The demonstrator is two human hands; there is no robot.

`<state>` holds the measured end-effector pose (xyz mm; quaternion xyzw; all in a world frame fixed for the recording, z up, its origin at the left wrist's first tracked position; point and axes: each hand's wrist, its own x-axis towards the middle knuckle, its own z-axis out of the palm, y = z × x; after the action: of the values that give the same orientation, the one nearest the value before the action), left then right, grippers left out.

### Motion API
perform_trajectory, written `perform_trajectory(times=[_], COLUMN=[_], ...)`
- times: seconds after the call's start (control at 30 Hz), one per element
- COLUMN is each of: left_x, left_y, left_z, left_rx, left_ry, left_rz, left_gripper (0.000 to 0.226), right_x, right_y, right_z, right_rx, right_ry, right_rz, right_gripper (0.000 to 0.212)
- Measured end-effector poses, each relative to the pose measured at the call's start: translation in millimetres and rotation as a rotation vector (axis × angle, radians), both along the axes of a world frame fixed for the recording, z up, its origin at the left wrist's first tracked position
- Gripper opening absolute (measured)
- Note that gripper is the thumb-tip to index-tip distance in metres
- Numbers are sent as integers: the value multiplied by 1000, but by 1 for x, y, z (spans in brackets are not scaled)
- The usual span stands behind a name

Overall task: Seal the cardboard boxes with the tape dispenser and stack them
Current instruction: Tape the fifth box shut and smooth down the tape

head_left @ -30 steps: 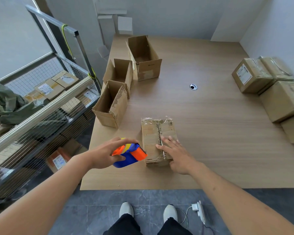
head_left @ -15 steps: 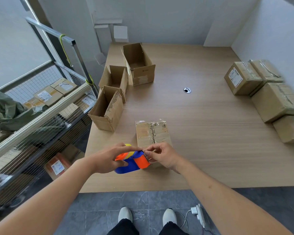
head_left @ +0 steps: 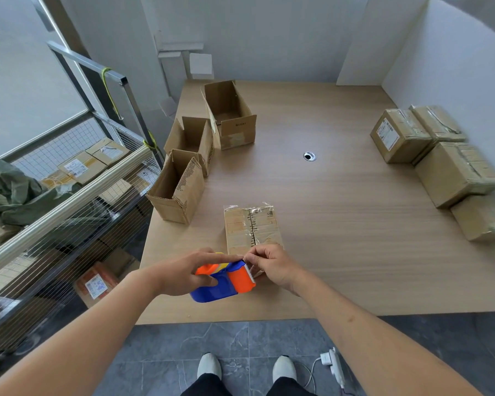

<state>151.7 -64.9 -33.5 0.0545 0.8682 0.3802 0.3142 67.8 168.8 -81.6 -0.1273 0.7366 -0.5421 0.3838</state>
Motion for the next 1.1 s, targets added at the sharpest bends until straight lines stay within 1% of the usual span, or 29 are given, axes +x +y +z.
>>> perform_trajectory(times=[0.13, 0.17, 0.27, 0.4, 0.5, 0.57, 0.63, 0.7, 0.77, 0.87, 0.97, 1.1], left_x=[2, 3, 5, 8, 11, 13, 13, 12, 12, 16, 18, 9], left_y=[1, 1, 5, 10, 18, 24, 24, 15, 0, -22, -29, -26], left_z=[0, 0, -2, -7, -13, -16, -18, -20, -20, -23, -31, -49], left_rx=[-3, -2, 6, 0, -32, -63, -82, -117, -162, -194, -196, -215], left_ry=[-6, -8, 7, 4, 23, 63, 92, 101, 78, 18, -19, -45], left_rz=[5, 5, 10, 0, -15, -34, -42, -51, -67, -58, -31, -13], left_gripper=[70, 70, 71, 68, 63, 60, 59, 59, 58, 55, 53, 52], right_x=[2, 3, 4, 9, 17, 22, 25, 23, 17, 5, -1, -9], right_y=[10, 13, 17, 22, 26, 29, 31, 36, 49, 78, 93, 87], right_z=[8, 8, -3, -19, -27, -31, -33, -31, -27, -30, -41, -59], right_rx=[-69, -76, -69, -53, 28, 72, 77, 95, 114, 174, 244, 328], right_ry=[-170, -179, -36, 139, 230, 280, 300, 292, 254, 243, 228, 239], right_rz=[-4, 5, 33, -58, -147, -190, -231, -293, -371, -463, -497, -481], right_gripper=[36, 36, 22, 9, 8, 13, 16, 12, 10, 15, 19, 20])
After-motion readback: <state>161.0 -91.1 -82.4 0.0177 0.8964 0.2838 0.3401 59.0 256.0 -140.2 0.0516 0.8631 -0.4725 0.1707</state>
